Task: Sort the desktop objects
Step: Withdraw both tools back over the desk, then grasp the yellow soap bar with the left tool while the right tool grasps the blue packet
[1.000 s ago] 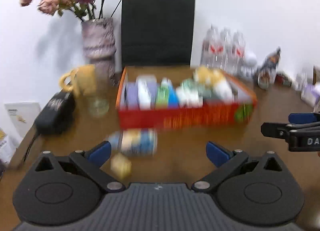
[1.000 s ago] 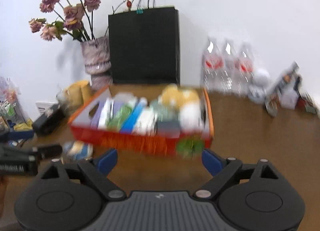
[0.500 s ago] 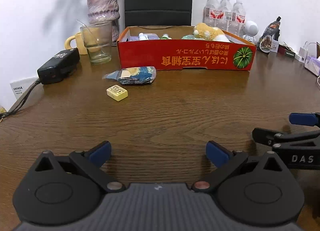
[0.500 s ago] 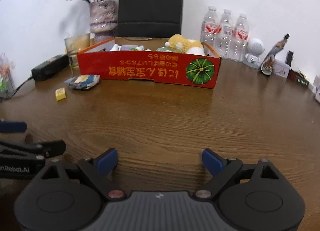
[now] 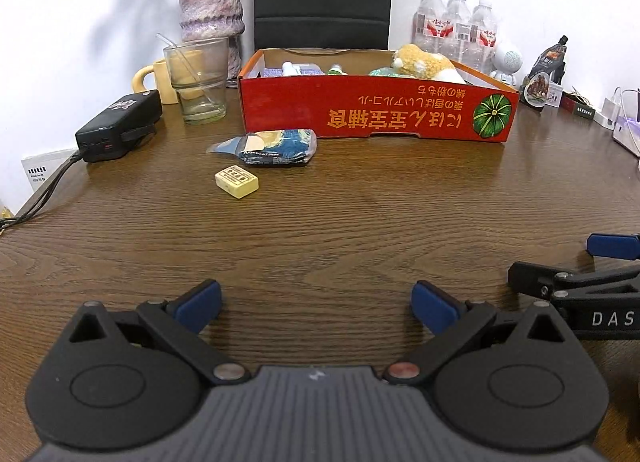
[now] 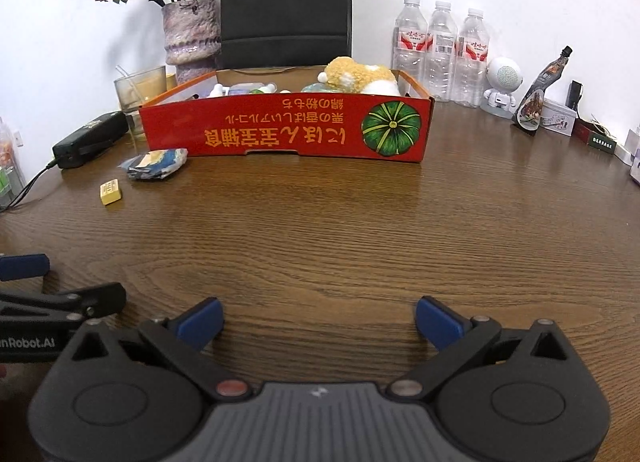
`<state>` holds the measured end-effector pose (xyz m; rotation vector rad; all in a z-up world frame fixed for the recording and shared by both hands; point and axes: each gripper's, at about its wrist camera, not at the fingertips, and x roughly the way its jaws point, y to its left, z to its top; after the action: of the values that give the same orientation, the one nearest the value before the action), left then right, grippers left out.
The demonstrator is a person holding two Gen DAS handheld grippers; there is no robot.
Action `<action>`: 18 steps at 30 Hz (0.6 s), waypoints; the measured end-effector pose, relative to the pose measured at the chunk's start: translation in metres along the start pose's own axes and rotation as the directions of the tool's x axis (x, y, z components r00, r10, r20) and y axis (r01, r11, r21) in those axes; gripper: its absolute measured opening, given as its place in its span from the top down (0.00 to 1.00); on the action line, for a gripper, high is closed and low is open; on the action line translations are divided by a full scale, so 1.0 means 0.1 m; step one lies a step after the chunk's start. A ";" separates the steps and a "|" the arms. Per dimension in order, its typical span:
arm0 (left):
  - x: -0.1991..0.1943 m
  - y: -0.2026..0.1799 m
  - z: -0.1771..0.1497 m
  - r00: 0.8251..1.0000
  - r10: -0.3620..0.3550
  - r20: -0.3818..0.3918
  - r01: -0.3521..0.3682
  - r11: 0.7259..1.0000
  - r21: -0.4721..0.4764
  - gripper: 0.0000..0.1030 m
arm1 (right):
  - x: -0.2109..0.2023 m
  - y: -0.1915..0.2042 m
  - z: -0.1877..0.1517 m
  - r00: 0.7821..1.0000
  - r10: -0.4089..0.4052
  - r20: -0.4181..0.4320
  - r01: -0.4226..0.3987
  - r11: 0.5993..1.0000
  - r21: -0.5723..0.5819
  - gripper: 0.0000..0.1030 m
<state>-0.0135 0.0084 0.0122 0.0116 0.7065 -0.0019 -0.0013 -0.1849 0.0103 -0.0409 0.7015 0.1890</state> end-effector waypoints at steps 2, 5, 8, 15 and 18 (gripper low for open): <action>0.00 0.00 0.00 1.000 0.000 0.000 0.000 1.000 0.000 0.00 | 0.00 0.00 0.00 1.000 -0.001 0.000 0.001 1.000 0.000 0.00; 0.00 0.00 0.00 1.000 0.000 0.000 0.000 1.000 0.000 0.00 | 0.00 -0.01 0.00 1.000 0.001 0.000 -0.001 1.000 0.000 0.00; 0.00 0.00 0.00 1.000 0.000 0.000 0.000 1.000 0.000 0.00 | 0.00 -0.02 0.00 1.000 0.002 0.000 -0.002 1.000 0.001 0.00; -0.01 0.00 0.00 1.000 0.000 0.004 0.000 1.000 -0.005 0.00 | 0.01 -0.02 0.00 1.000 0.001 0.000 -0.001 1.000 0.002 0.00; 0.05 0.10 0.12 0.998 -0.023 0.064 0.023 1.000 -0.011 0.00 | 0.01 -0.02 0.00 1.000 0.001 0.000 -0.001 1.000 0.001 0.00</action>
<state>-0.0012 0.0185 0.0181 -0.0082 0.6423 -0.0198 -0.0003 -0.1863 0.0100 -0.0394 0.7014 0.1891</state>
